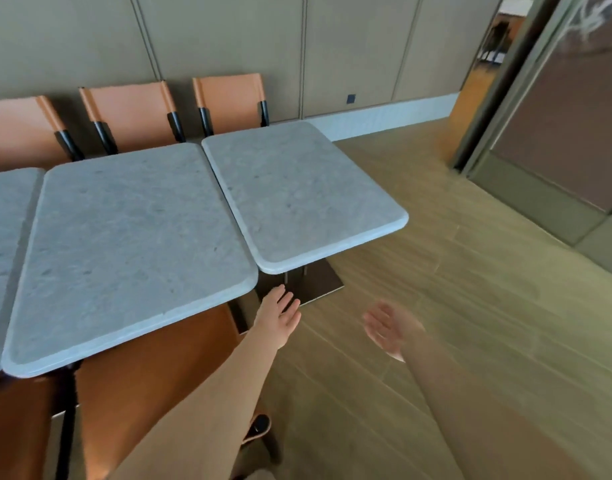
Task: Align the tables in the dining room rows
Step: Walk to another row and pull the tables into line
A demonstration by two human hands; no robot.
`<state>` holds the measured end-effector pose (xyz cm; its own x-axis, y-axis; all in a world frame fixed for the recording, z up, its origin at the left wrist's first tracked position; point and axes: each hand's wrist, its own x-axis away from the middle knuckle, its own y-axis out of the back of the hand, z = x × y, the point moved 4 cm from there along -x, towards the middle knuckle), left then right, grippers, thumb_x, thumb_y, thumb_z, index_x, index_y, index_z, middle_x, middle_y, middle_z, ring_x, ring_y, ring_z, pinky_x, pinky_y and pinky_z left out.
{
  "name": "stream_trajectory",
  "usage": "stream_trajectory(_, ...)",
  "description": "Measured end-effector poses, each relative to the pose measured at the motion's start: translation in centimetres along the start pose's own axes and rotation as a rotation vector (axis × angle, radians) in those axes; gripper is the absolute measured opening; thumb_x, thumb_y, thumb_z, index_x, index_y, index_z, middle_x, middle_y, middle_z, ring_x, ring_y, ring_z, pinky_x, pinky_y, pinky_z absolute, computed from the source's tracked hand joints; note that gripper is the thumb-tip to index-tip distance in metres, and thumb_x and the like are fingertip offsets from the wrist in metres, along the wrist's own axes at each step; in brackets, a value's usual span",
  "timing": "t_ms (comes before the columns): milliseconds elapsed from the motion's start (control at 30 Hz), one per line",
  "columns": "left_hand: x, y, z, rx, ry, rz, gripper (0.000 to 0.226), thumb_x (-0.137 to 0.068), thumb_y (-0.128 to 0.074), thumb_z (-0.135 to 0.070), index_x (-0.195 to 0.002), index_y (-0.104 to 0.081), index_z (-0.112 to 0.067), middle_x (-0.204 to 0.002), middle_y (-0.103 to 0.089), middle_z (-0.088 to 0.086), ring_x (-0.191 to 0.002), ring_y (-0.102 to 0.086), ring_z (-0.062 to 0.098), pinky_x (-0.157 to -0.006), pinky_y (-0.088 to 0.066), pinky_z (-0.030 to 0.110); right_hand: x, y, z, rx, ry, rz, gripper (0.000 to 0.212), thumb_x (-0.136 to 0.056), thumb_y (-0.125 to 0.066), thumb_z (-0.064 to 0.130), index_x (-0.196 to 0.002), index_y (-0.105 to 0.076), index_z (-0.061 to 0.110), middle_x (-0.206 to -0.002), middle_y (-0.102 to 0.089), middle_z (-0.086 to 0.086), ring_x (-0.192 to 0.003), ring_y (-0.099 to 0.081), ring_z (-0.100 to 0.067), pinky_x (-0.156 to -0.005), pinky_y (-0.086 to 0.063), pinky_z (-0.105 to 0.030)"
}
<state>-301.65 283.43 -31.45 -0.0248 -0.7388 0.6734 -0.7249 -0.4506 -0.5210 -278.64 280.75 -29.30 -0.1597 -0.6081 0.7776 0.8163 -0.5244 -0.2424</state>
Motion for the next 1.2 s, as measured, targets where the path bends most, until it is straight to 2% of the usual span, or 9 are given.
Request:
stream_trajectory(100,0.6,-3.6,1.0,-0.17,-0.074,0.022,0.034,-0.108,-0.044,-0.02,-0.139,-0.053,-0.014,-0.137,-0.057,0.004,-0.132,-0.053,0.024,-0.106,-0.046,0.039,1.4,2.8,2.4,0.119,0.165,-0.035,0.019,-0.099,-0.061,0.011,-0.119,-0.063,0.01,-0.105,-0.069,-0.006,-0.083,-0.066,-0.02,-0.078,-0.055,-0.036)
stream_trajectory(233,1.4,-6.9,0.2,-0.783,-0.491,-0.091,0.028,-0.092,-0.072,-0.03,-0.117,-0.06,-0.028,-0.129,-0.054,-0.007,-0.118,-0.055,0.013,-0.076,-0.048,0.02,2.7,2.8,5.4,0.35,0.331,-0.029,0.024,-0.098,-0.062,0.009,-0.121,-0.058,0.016,-0.102,-0.067,-0.004,-0.09,-0.065,-0.019,-0.09,-0.057,-0.04)
stream_trajectory(333,0.4,-8.2,0.2,-0.942,-0.613,-0.066,0.037,-0.089,-0.076,-0.029,-0.119,-0.055,-0.03,-0.13,-0.042,-0.01,-0.118,-0.048,0.01,-0.056,-0.043,0.006,2.3,1.6,7.4,0.51,0.434,-0.048,0.034,-0.094,-0.067,0.015,-0.125,-0.054,0.018,-0.1,-0.063,0.0,-0.087,-0.063,-0.018,-0.092,-0.056,-0.04)
stream_trajectory(533,-3.2,-9.0,0.0,-1.012,-0.72,-0.133,0.014,-0.09,-0.073,-0.024,-0.101,-0.065,-0.024,-0.119,-0.052,-0.01,-0.11,-0.053,0.008,-0.092,-0.046,0.026,0.4,0.0,10.1,0.646,0.528,-0.076,0.043,-0.09,-0.067,0.021,-0.131,-0.057,0.023,-0.123,-0.059,0.004,-0.108,-0.061,-0.02,-0.099,-0.054,-0.046)
stream_trajectory(767,-9.8,-12.5,-2.6,-0.968,-0.656,-0.239,0.005,-0.093,-0.067,-0.023,-0.09,-0.066,-0.027,-0.12,-0.059,0.001,-0.11,-0.058,0.017,-0.088,-0.05,0.031,-4.9,-2.6,16.8,0.72,0.54,-0.075,0.038,-0.089,-0.063,0.021,-0.127,-0.061,0.019,-0.119,-0.065,0.001,-0.096,-0.063,-0.021,-0.089,-0.055,-0.037)
stream_trajectory(900,-12.9,-15.5,-4.0,-0.962,-0.608,-0.28,0.005,-0.094,-0.063,-0.022,-0.094,-0.067,-0.023,-0.114,-0.057,0.0,-0.109,-0.057,0.017,-0.087,-0.05,0.033,-8.9,-4.1,22.4,0.785,0.529,-0.071,0.011,-0.09,-0.069,0.02,-0.101,-0.065,0.021,-0.099,-0.065,0.001,-0.098,-0.063,-0.022,-0.097,-0.055,-0.044)
stream_trajectory(1000,-15.1,-16.6,-4.9,-0.903,-0.532,-0.328,0.009,-0.095,-0.057,-0.02,-0.095,-0.066,-0.021,-0.104,-0.058,-0.001,-0.098,-0.058,0.019,-0.08,-0.05,0.032,-11.4,-5.6,25.1,0.784,0.484,-0.051,0.013,-0.091,-0.069,0.023,-0.088,-0.06,0.015,-0.082,-0.058,-0.002,-0.08,-0.056,-0.02,-0.079,-0.052,-0.036)
stream_trajectory(1100,-16.9,-16.5,-5.5,-0.685,-0.346,-0.393,0.017,-0.093,-0.049,-0.001,-0.098,-0.062,-0.01,-0.089,-0.058,0.004,-0.089,-0.058,0.028,-0.07,-0.047,0.029,-13.8,-7.0,25.3,0.734,0.379,0.016,0.024,-0.096,-0.063,0.022,-0.112,-0.065,0.005,-0.099,-0.059,-0.012,-0.09,-0.054,-0.021,-0.082,-0.054,-0.042)
stream_trajectory(1200,-19.4,-14.6,-5.2,-0.676,-0.251,-0.427,0.021,-0.093,-0.053,0.002,-0.106,-0.067,-0.005,-0.107,-0.067,0.007,-0.102,-0.065,0.026,-0.088,-0.054,0.032,-15.8,-8.4,23.9,0.693,0.263,0.091,0.033,-0.101,-0.056,0.022,-0.131,-0.058,0.006,-0.125,-0.065,-0.015,-0.1,-0.061,-0.022,-0.074,-0.052,-0.034)
